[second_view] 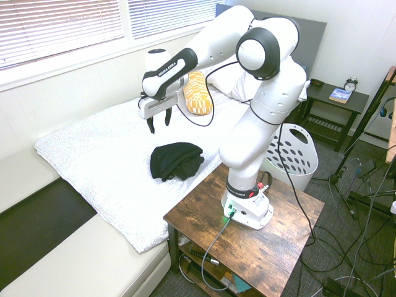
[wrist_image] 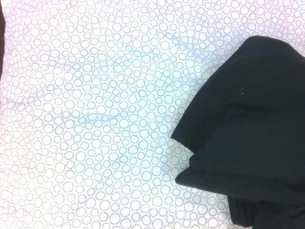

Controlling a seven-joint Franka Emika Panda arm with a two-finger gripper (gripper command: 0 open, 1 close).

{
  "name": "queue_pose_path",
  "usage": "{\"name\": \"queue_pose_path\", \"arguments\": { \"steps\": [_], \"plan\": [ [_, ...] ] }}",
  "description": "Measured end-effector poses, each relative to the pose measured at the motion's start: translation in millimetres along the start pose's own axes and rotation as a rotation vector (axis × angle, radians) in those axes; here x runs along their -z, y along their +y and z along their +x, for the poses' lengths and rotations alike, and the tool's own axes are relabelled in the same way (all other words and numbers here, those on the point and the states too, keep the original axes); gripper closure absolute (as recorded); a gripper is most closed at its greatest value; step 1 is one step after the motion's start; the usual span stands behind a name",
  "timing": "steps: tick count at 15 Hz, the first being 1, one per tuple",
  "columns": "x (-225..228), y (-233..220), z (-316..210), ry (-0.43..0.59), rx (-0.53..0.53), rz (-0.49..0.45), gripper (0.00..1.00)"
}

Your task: Put my clothes in the laundry bag

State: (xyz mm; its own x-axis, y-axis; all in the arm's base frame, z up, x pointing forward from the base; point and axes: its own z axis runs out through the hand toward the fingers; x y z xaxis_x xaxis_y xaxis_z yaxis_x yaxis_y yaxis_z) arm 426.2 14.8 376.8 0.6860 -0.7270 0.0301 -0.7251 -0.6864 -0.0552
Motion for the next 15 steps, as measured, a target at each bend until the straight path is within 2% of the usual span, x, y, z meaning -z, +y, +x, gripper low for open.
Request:
{"name": "queue_pose_path", "arguments": {
  "steps": [3,5,11,15],
  "plan": [
    [-2.1,-2.3,-1.3,0.004,0.015,-0.011,0.0],
    [-14.0,-4.9,-4.0,0.009,0.053,-0.054,0.0],
    [-82.5,5.3,22.1,-0.003,0.161,-0.157,0.0],
    [-129.1,-2.9,57.2,-0.014,0.274,-0.237,0.0]
  ]
}}
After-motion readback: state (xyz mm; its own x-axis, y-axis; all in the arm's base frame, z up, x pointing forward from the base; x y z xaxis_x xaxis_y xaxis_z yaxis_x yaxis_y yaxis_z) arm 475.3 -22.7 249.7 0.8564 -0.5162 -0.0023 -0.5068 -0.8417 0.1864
